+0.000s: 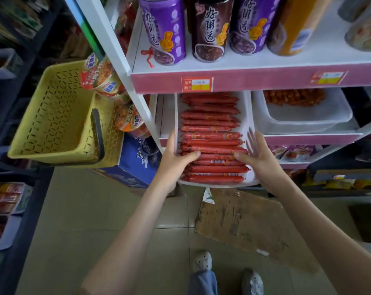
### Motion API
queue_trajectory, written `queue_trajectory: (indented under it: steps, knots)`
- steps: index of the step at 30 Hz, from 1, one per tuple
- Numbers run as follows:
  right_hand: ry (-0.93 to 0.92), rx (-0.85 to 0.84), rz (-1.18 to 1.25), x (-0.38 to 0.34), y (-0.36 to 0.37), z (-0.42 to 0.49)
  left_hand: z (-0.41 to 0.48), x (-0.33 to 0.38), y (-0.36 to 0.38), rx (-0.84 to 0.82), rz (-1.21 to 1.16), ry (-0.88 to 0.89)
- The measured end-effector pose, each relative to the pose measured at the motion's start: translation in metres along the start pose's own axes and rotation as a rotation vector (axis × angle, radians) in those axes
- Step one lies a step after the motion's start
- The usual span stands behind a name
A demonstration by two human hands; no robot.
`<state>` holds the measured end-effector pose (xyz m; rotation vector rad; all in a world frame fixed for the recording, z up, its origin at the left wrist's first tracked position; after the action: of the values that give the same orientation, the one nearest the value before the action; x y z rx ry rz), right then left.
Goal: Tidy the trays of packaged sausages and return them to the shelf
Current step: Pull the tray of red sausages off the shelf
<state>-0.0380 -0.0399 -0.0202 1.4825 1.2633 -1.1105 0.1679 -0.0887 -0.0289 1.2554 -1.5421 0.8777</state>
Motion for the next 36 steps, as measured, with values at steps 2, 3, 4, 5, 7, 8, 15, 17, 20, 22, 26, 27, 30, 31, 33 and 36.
queue_trajectory:
  steps: [2, 3, 4, 5, 7, 8, 15, 17, 20, 22, 26, 27, 30, 31, 33, 36]
  knots:
    - [0.003, -0.025, -0.011, 0.004, -0.008, -0.021, -0.021, -0.005, 0.009, -0.005, 0.008, 0.004]
    - [0.004, -0.034, -0.011, 0.007, -0.014, -0.031, -0.032, -0.008, 0.014, 0.0, 0.019, 0.001]
    - [-0.001, -0.047, -0.012, 0.01, -0.019, -0.043, -0.043, -0.013, 0.019, 0.011, 0.029, -0.001]
    - [-0.01, -0.059, -0.013, 0.014, -0.024, -0.054, -0.055, -0.017, 0.025, 0.023, 0.035, -0.004]
    - [-0.018, -0.084, -0.01, 0.021, -0.035, -0.077, -0.081, -0.025, 0.038, 0.046, 0.042, 0.001]
    - [-0.022, -0.096, -0.017, 0.025, -0.041, -0.088, -0.094, -0.031, 0.045, 0.062, 0.046, 0.011]
    - [0.04, -0.209, 0.01, 0.073, -0.081, -0.163, -0.182, -0.09, 0.098, 0.187, 0.053, 0.028]
    - [0.065, -0.22, -0.009, 0.097, -0.093, -0.178, -0.199, -0.115, 0.111, 0.225, 0.046, 0.004]
    - [0.107, -0.2, -0.088, 0.144, -0.11, -0.192, -0.207, -0.159, 0.126, 0.219, 0.068, -0.062]
    - [0.129, -0.172, -0.096, 0.178, -0.12, -0.196, -0.203, -0.194, 0.132, 0.204, 0.067, -0.126]
    - [0.163, -0.128, -0.109, 0.261, -0.142, -0.191, -0.177, -0.273, 0.142, 0.123, 0.067, -0.223]
    - [0.176, -0.121, -0.111, 0.282, -0.148, -0.188, -0.169, -0.293, 0.145, 0.097, 0.065, -0.241]
    - [0.189, -0.111, -0.091, 0.34, -0.161, -0.178, -0.146, -0.351, 0.155, 0.048, 0.054, -0.27]
    - [0.188, -0.111, -0.098, 0.358, -0.165, -0.175, -0.141, -0.367, 0.16, 0.036, 0.048, -0.285]
    - [0.177, -0.093, -0.13, 0.39, -0.173, -0.172, -0.137, -0.399, 0.166, 0.027, 0.033, -0.307]
    - [0.109, -0.084, -0.179, 0.42, -0.183, -0.17, -0.136, -0.425, 0.166, 0.062, 0.048, -0.324]
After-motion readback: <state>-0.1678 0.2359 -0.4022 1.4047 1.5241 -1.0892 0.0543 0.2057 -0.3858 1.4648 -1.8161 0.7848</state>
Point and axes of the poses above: each hand's wrist, its own z-axis towards the middle knuckle, its own y-axis out of the palm, x = y × z, the point moved 3 cm from there along z, towards the middle knuckle, and after that the axes turned 1 degree about z, right-handed, at the moved point
